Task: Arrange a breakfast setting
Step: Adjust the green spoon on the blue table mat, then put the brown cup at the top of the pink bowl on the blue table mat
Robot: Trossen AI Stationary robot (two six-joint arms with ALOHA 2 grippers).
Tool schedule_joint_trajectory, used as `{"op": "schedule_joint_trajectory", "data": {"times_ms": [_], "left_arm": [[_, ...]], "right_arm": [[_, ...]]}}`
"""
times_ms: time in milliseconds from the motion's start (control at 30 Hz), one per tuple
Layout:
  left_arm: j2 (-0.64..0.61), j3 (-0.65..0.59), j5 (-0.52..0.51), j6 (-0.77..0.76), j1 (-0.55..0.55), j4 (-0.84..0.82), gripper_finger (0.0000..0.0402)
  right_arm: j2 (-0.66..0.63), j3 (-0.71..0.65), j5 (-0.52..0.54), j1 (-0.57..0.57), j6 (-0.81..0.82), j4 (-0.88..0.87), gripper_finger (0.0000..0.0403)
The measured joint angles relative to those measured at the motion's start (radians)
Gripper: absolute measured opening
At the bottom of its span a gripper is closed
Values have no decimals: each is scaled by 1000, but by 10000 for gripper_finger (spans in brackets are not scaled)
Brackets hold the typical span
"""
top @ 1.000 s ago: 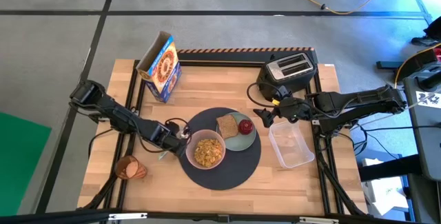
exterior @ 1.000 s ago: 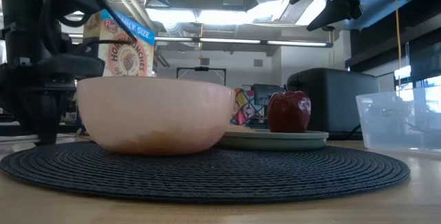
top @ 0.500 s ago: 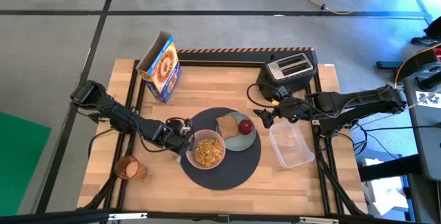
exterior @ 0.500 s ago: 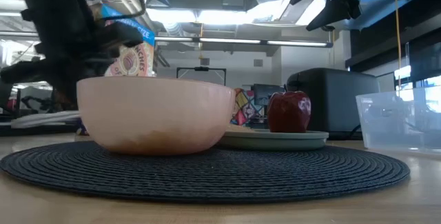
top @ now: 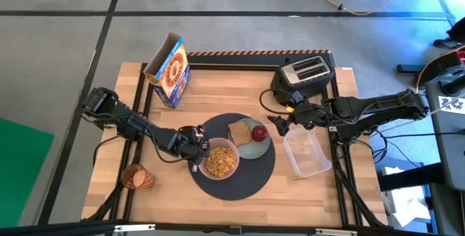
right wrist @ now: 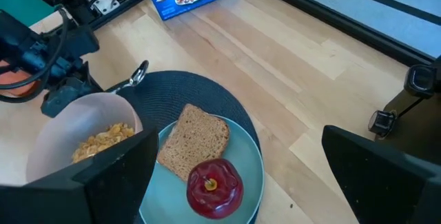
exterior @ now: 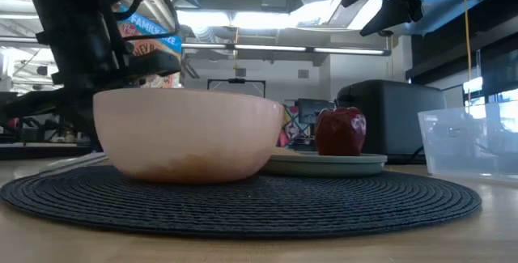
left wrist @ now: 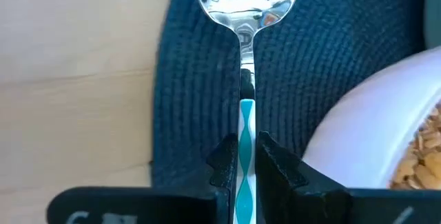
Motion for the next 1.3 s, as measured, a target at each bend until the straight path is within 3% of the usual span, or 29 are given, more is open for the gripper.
{"op": "schedule_joint_trajectory", "data": {"times_ms": [267, 700, 933, 1033, 1167, 1300], "left_arm": [[5, 0, -1, -30, -1, -13, 39], [3, 0, 34, -37, -2, -34, 135], [-93, 0, 29, -29, -2, -149, 153], [-153, 0, 9, 70, 2, -190, 153], [-236, -1, 121, 228, 31, -202, 152], [-333, -1, 227, 291, 36, -255, 152]], "right_arm": [[0, 0, -10, 0, -24, -11, 397], [0, 0, -8, 0, -29, -14, 397], [0, 0, 0, 0, -28, -11, 397], [0, 0, 12, 0, -38, -3, 397], [7, 0, 7, -32, -81, 47, 397], [22, 0, -24, -76, -90, 79, 397]]}}
